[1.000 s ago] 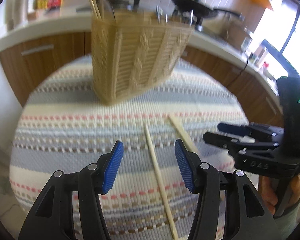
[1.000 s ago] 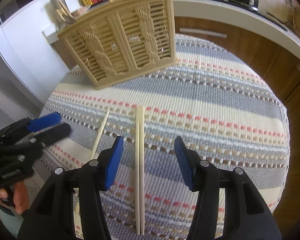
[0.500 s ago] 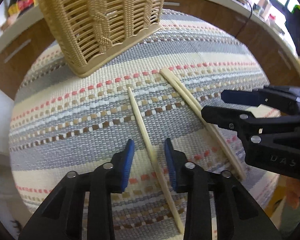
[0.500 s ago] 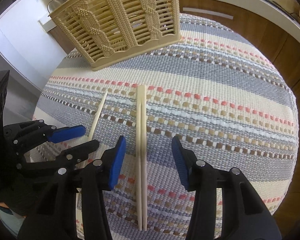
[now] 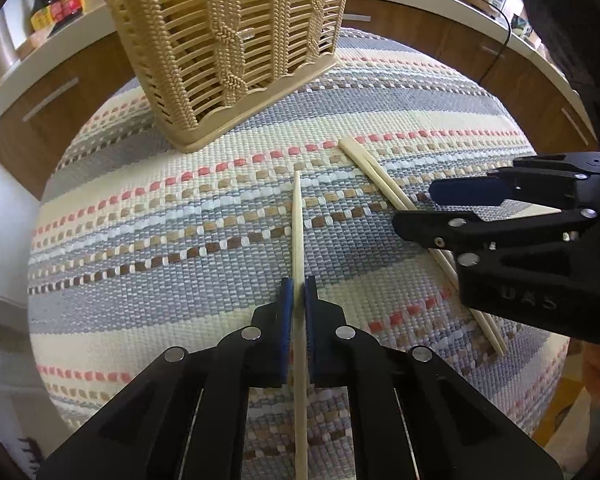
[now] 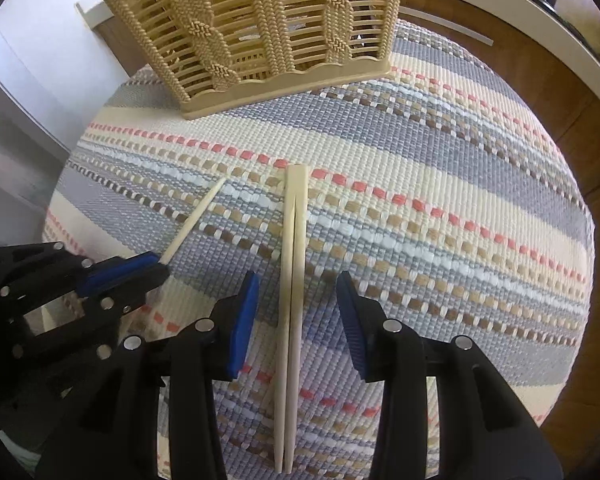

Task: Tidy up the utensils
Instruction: 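Grasp a pair of chopsticks with the right tool while the left tool grasps one chopstick, then carry the chopsticks with the right tool while the left tool carries its chopstick to the holder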

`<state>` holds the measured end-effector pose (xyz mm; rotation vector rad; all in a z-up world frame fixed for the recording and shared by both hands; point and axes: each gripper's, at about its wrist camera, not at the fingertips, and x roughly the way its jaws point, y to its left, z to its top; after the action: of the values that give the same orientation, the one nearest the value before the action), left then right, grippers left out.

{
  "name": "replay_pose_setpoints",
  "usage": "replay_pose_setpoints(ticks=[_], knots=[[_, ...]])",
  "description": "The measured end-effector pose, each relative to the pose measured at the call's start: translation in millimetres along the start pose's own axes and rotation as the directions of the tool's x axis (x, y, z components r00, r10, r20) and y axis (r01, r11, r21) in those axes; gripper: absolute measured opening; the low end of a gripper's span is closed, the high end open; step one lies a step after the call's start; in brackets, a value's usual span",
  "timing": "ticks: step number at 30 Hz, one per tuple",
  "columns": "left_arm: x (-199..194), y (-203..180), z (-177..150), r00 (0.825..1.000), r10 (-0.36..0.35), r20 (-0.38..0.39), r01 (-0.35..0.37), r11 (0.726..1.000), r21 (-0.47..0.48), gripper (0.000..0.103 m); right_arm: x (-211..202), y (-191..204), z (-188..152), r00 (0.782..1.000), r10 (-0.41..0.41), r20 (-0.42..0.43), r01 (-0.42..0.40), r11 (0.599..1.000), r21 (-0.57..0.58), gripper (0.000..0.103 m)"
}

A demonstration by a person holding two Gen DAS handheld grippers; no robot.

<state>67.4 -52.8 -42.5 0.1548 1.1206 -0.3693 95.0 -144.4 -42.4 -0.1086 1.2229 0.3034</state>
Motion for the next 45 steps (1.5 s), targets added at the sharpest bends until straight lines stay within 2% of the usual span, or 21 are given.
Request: replay_pose_setpoints(ticks=[6,8,10,15,18,22,26,29,30,31,32,36,39,41,42,45], knots=[[-20,16,-10,0.998,-0.028,0.059,0.03,0.999,-0.036,0.004,11,29,10,0.993,-0.114,-0.006,0.113,0.988,-0.109,0.031],[-26,22,-12,0.996,-0.032,0.078,0.036,0.998,-0.051,0.004,12,35,14,0.996,-0.088,-0.025,0.085,0.99,-0.11,0.015],[-33,26,-14,0.995,-0.028,0.097,0.035,0.997,-0.062,0.004,14,40,18,0.996,-0.083,-0.023,0.08,0.991,-0.109,0.011],[-61,38,-19,0.984,-0.037,0.176,0.05,0.996,-0.072,0.004,10,33,16,1.0,-0.028,-0.006,0.027,0.996,-0.088,0.011],[-85,40,-23,0.97,-0.046,0.238,0.063,0.996,-0.066,0.004,-9,28,11,0.998,0.031,0.055,-0.026,0.995,-0.097,0.011],[-126,37,-23,0.935,-0.067,0.347,0.086,0.996,-0.038,0.004,-43,23,7,0.985,0.085,0.153,-0.07,0.992,-0.106,0.011],[-163,36,-14,0.884,-0.076,0.461,0.102,0.994,-0.031,0.004,-82,12,7,0.953,0.136,0.27,-0.109,0.988,-0.112,0.011],[-189,34,2,0.832,-0.076,0.549,0.113,0.993,-0.035,0.004,-112,2,11,0.928,0.141,0.346,-0.107,0.988,-0.115,0.011],[-202,36,7,0.807,-0.071,0.586,0.116,0.992,-0.04,0.004,-120,1,12,0.92,0.147,0.364,-0.112,0.987,-0.115,0.011],[-207,36,13,0.791,-0.066,0.608,0.117,0.992,-0.045,0.004,-133,-2,17,0.904,0.153,0.4,-0.117,0.987,-0.113,0.011],[-219,36,18,0.769,-0.063,0.636,0.123,0.991,-0.051,0.004,-140,-4,20,0.893,0.153,0.423,-0.116,0.987,-0.111,0.011],[-242,40,40,0.686,-0.047,0.727,0.135,0.989,-0.063,0.004,-178,-17,41,0.825,0.162,0.541,-0.128,0.987,-0.1,0.011],[-254,42,56,0.615,-0.024,0.788,0.143,0.986,-0.081,0.004,-200,-26,61,0.779,0.158,0.607,-0.133,0.987,-0.087,0.011],[-256,44,64,0.578,-0.008,0.816,0.141,0.986,-0.09,0.004,-209,-31,74,0.757,0.108,0.644,-0.1,0.994,-0.049,0.011],[-255,44,69,0.562,0.015,0.827,0.122,0.987,-0.101,0.004,-211,-36,83,0.747,0.081,0.66,-0.087,0.996,-0.023,0.011],[-248,43,83,0.529,0.04,0.848,0.1,0.989,-0.109,0.004,-214,-51,105,0.713,0.081,0.696,-0.117,0.993,0.003,0.011]])
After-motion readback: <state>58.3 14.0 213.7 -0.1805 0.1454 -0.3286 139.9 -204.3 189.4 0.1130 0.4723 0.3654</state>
